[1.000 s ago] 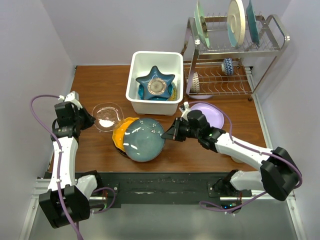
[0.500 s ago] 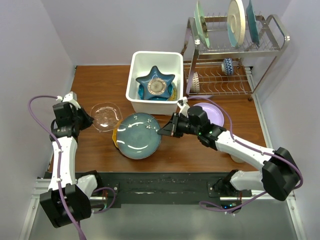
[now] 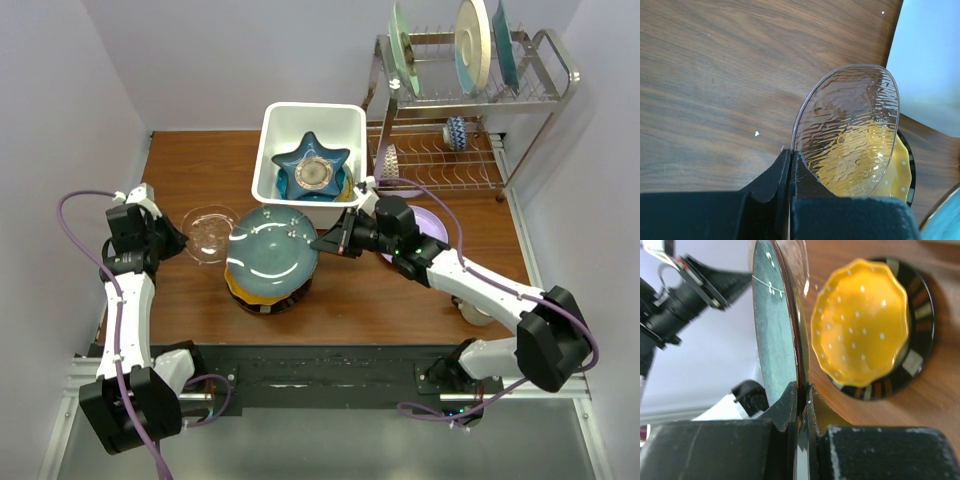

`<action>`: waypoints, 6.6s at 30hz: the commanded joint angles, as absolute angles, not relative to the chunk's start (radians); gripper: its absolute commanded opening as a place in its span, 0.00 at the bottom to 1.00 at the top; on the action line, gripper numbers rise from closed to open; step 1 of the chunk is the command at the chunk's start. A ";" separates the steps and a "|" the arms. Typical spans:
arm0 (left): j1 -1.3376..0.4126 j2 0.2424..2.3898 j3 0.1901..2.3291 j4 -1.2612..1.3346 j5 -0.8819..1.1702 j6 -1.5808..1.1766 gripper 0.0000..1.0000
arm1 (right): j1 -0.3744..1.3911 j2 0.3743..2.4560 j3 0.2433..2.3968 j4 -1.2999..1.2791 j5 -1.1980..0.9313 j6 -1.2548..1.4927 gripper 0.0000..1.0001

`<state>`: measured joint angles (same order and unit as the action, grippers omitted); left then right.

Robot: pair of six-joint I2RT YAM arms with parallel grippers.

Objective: Place the plates into the plastic bin on the countertop
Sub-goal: Place the plate in the plastic bin, then pick up the plate at the center of the board.

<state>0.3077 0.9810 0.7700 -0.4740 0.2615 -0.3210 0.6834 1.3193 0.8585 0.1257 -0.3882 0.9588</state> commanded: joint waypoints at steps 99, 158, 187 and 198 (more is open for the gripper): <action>0.319 0.977 0.741 -0.400 0.324 -0.301 0.00 | 0.400 1.807 1.335 0.370 -0.106 1.147 0.06; 0.319 0.971 0.739 -0.399 0.328 -0.304 0.00 | 0.360 1.342 0.979 0.184 -0.291 0.979 0.66; 0.319 0.991 0.739 -0.397 0.345 -0.299 0.00 | 0.664 1.578 0.902 0.123 -0.295 0.884 0.59; 0.319 0.996 0.739 -0.397 0.347 -0.299 0.00 | 0.724 1.609 0.926 0.100 -0.238 0.864 0.52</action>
<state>0.3080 0.9970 0.7380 -0.4343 0.3222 -0.3202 0.7017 1.5875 0.8886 0.1410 -0.2703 0.8787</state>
